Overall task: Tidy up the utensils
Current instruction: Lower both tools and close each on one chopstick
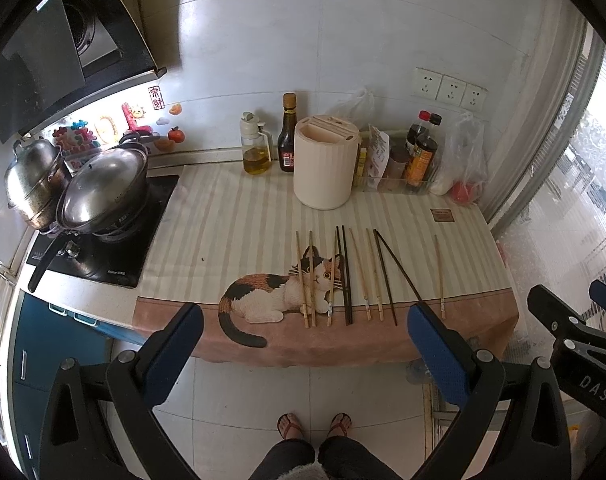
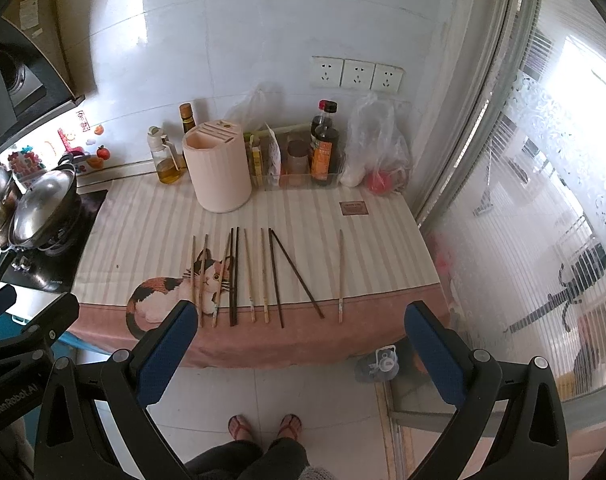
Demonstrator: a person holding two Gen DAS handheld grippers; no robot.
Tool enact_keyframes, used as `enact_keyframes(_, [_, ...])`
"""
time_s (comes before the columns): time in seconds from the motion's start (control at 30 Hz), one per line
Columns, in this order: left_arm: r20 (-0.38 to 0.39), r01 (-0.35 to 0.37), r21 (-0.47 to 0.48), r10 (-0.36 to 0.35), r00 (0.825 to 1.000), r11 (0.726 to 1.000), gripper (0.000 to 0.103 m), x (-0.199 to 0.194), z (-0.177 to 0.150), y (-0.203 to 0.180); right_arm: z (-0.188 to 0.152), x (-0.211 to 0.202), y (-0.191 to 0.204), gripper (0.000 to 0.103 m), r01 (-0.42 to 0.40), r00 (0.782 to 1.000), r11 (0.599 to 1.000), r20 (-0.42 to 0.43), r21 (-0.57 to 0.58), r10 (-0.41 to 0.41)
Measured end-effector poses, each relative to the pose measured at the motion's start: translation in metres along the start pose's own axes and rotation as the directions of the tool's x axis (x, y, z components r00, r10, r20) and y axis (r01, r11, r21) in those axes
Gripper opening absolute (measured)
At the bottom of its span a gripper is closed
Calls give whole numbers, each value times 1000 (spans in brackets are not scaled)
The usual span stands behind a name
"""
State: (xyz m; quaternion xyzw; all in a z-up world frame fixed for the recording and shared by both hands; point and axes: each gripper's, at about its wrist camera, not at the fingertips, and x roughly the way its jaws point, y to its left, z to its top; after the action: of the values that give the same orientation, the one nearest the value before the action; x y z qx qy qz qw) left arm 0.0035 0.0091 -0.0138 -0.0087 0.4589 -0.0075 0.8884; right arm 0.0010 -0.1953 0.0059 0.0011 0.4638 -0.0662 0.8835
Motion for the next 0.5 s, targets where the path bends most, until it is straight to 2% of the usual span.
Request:
enact_keyframes(0.07, [12, -15, 3, 15, 1000, 1000, 103, 4, 3, 0, 2, 4, -1, 103, 2, 1000, 1000, 0, 13, -2])
enact_keyframes(0.2, [98, -77, 18, 74, 992, 997, 103, 16, 12, 3, 6, 16, -6, 103, -31, 999, 999, 36, 44, 30])
enact_keyframes(0.27, [115, -91, 27, 87, 989, 995, 103, 25, 16, 5, 10, 27, -6, 103, -36, 999, 998, 29, 49, 35])
enact_keyframes(0.5, [121, -70, 28, 66, 990, 997, 103, 74, 33, 19, 16, 85, -14, 103, -16, 1000, 991, -15, 135, 18])
